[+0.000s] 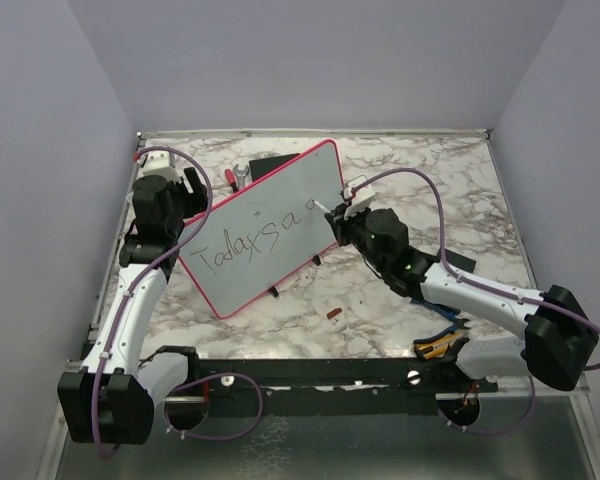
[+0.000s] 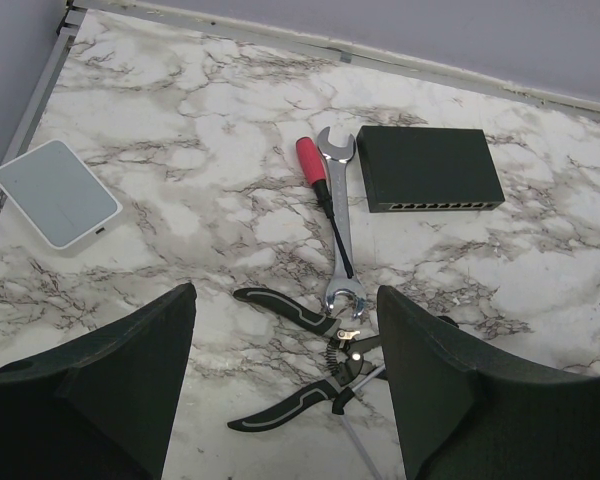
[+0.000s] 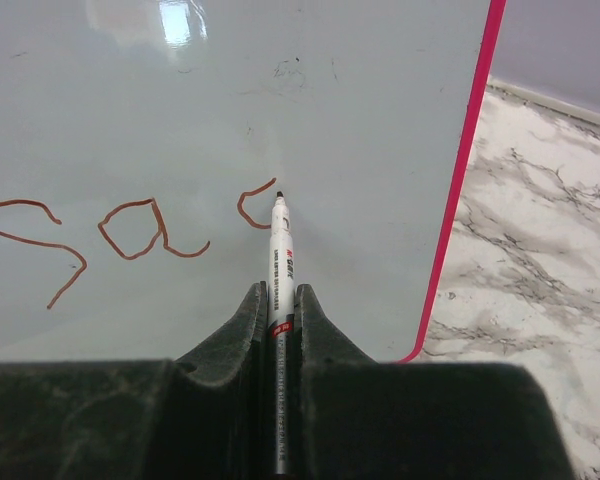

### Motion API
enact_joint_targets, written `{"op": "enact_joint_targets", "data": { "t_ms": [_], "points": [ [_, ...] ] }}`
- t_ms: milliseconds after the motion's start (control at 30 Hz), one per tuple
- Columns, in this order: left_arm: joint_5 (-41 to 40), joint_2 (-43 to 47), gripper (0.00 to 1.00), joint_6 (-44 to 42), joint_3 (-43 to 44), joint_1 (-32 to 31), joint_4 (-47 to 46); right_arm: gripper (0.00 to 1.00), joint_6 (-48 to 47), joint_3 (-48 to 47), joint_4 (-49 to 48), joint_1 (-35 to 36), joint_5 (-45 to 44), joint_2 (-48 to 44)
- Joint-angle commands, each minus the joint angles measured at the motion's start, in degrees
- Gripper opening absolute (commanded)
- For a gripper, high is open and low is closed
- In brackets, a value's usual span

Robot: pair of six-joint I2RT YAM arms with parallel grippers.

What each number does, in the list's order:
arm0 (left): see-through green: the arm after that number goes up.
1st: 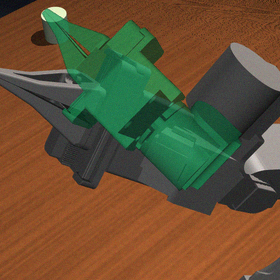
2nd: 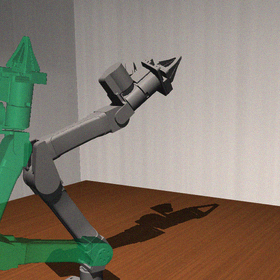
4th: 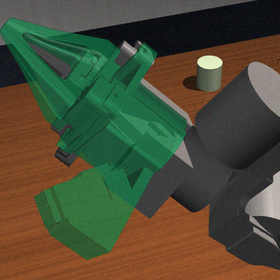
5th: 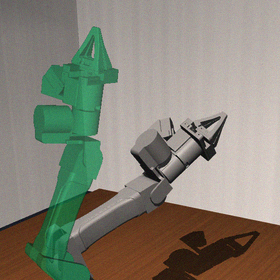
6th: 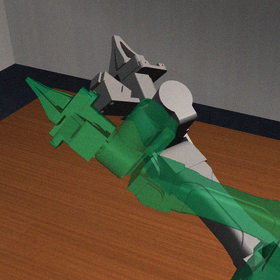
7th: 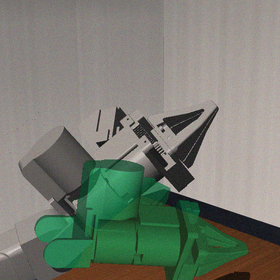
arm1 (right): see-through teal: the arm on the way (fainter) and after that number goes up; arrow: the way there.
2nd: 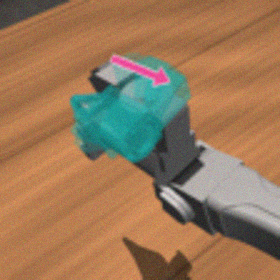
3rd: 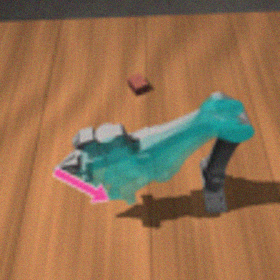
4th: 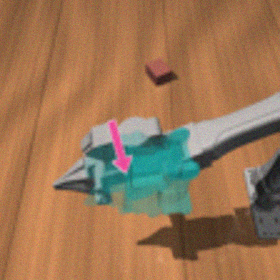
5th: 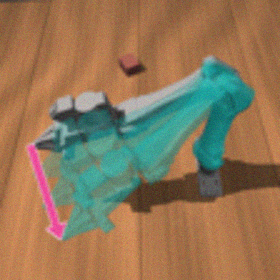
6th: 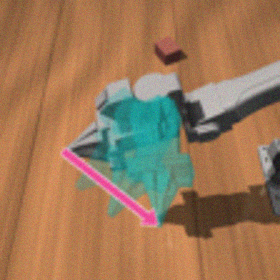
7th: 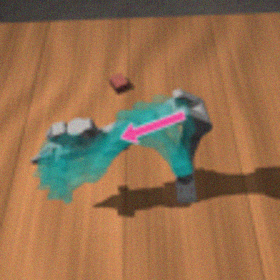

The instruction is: Write a sentence on the whiteboard

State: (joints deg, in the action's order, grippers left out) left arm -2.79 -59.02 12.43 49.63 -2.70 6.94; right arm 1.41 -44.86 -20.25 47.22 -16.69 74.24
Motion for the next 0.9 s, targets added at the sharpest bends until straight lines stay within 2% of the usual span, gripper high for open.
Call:
{"op": "enact_joint_targets", "data": {
  "t_ms": [0,500,867],
  "points": [
    [1.4,0.6,0.74,-0.1,-1.4,-0.2,1.2,0.01,-0.9,-1.5,-1.8,-0.2,-0.8,0.0],
    [1.6,0.6,0.74,0.0,-1.4,-0.2,1.2,0.01,1.8,2.4,0.3,-0.2,-1.6,1.4],
    [1.7,0.5,0.74,0.1,-1.3,-0.4,1.1,0.01,4.3,5.0,1.7,-0.2,1.1,1.6]
  ]
}}
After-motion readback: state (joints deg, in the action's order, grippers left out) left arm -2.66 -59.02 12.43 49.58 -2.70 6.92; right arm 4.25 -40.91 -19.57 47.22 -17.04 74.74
